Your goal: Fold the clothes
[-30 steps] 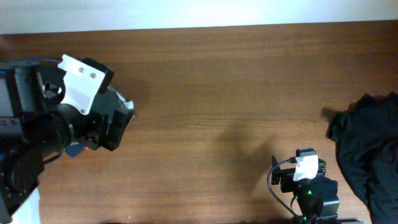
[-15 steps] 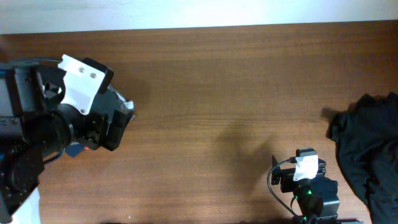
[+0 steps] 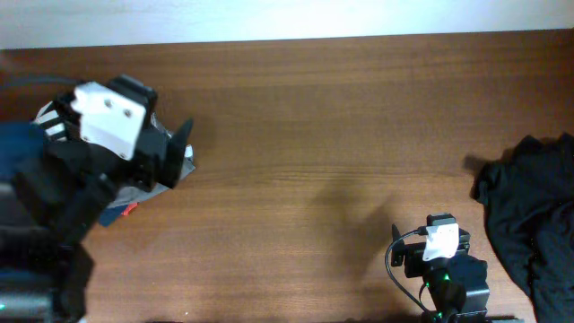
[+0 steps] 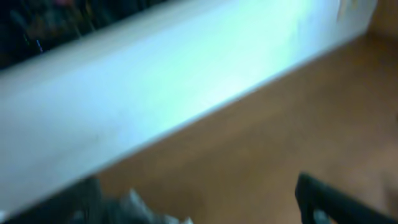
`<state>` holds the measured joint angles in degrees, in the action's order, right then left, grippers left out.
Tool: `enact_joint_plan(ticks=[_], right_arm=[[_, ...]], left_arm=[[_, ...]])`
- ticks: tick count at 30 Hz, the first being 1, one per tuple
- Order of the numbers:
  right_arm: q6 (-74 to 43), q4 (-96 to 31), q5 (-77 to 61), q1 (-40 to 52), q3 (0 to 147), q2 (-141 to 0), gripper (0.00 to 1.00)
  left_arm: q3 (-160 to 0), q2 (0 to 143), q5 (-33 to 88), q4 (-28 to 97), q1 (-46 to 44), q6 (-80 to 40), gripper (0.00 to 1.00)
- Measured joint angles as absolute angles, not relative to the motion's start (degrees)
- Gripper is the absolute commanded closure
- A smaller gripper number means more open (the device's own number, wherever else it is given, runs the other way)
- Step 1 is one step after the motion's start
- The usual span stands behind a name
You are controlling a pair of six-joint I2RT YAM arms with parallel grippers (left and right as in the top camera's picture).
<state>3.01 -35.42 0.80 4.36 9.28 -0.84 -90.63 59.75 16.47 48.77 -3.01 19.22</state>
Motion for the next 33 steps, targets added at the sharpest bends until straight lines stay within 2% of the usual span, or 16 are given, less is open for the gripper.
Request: enact_joint_plan(ticks=[4,11,21,33], right_arm=[[3.0,-35.4,0.8,4.4,9.3,-0.8,0.01],[3.0,-35.4,0.6,4.4,9.3,-0.8,0.01],[3.0,-35.4,0.6,4.4,9.3,-0.8,0.01],[3.0,-35.4,0.6,4.4,9.3,-0.8,0.01]], left_arm=[[-70.6,52.6,16.9,33.3,-3.0,19.1,0.01],[-42.1,38.6,17.2,20.4,-3.0,19.0,0.01],[-22.5,15.5,17.1,18.9,-3.0,19.0,0.01],[-10.2,4.2,17.1,16.5,-3.0,19.0,0.01]])
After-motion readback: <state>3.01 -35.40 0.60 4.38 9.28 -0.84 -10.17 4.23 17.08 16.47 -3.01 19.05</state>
